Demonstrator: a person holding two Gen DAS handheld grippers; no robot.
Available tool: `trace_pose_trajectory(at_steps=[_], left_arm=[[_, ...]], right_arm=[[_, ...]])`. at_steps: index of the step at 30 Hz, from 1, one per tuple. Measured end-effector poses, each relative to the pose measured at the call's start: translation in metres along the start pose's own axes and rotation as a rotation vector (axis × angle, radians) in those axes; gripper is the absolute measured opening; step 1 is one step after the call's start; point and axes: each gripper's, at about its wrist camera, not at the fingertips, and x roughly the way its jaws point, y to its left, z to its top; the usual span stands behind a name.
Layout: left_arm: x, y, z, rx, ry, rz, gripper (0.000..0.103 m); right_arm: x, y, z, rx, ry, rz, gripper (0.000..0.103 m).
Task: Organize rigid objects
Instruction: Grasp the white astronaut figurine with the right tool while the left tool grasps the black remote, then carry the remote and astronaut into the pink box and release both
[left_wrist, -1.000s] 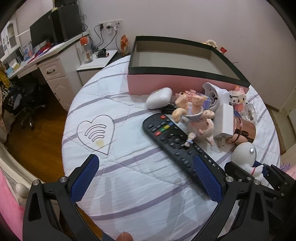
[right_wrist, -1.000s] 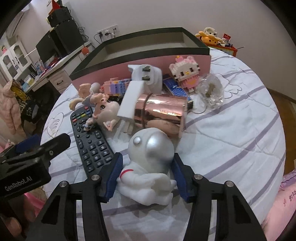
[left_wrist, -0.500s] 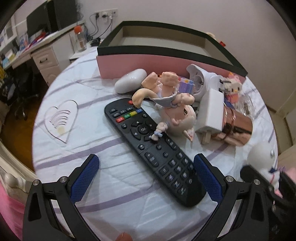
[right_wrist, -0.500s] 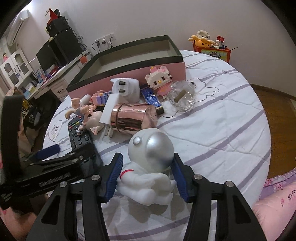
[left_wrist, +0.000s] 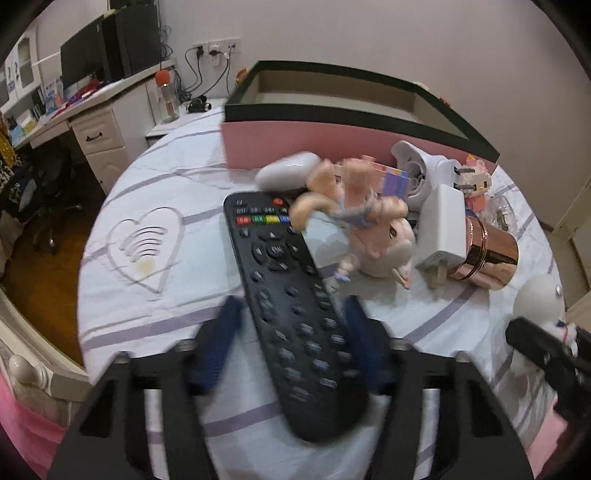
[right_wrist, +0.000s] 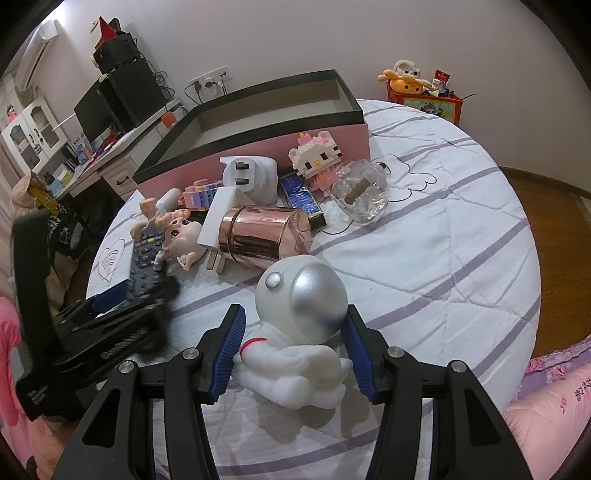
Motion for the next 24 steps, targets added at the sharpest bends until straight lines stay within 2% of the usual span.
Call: trace_pose_trajectory(at_steps=[3, 5, 7, 9, 11, 12, 15, 17, 24], left_arm=[[0.0, 0.014, 0.005, -0.008, 0.017, -0.074, 0.047], [0.001, 0.009, 0.007, 0.046, 0.021, -0.052, 0.049], [0.005, 0.004, 0.009, 0.068, 0.017, -0.036, 0.061], [0.008, 0.0, 0.011, 0.079, 0.009, -0.024, 0.062], [0.008, 0.001, 0.011, 0.07, -0.001, -0.027, 0.058], [0.008, 0.004, 0.012, 0.065, -0.004, -0.03, 0.05], [0.003, 0.019, 0.011, 0.018, -0.001, -0.085, 0.044], [0.0, 0.026, 0.01, -0.002, 0.003, -0.111, 0.044], [-0.021, 0.04, 0.006, -0.014, -0.013, -0.115, 0.042]], right_arm=[[0.001, 0.005, 0.0, -0.005, 0.002, 0.006, 0.055], [0.003, 0.009, 0.0, -0.011, 0.007, 0.012, 0.055], [0.004, 0.013, 0.001, -0.018, 0.01, 0.017, 0.055], [0.005, 0.016, 0.001, -0.022, 0.012, 0.018, 0.055], [0.005, 0.017, 0.001, -0.026, 0.015, 0.015, 0.055], [0.004, 0.017, 0.001, -0.027, 0.015, 0.013, 0.055], [0.002, 0.017, 0.001, -0.024, 0.011, 0.008, 0.055], [0.0, 0.017, 0.002, -0.021, 0.007, 0.008, 0.055], [-0.004, 0.028, 0.004, -0.035, -0.004, 0.015, 0.055]])
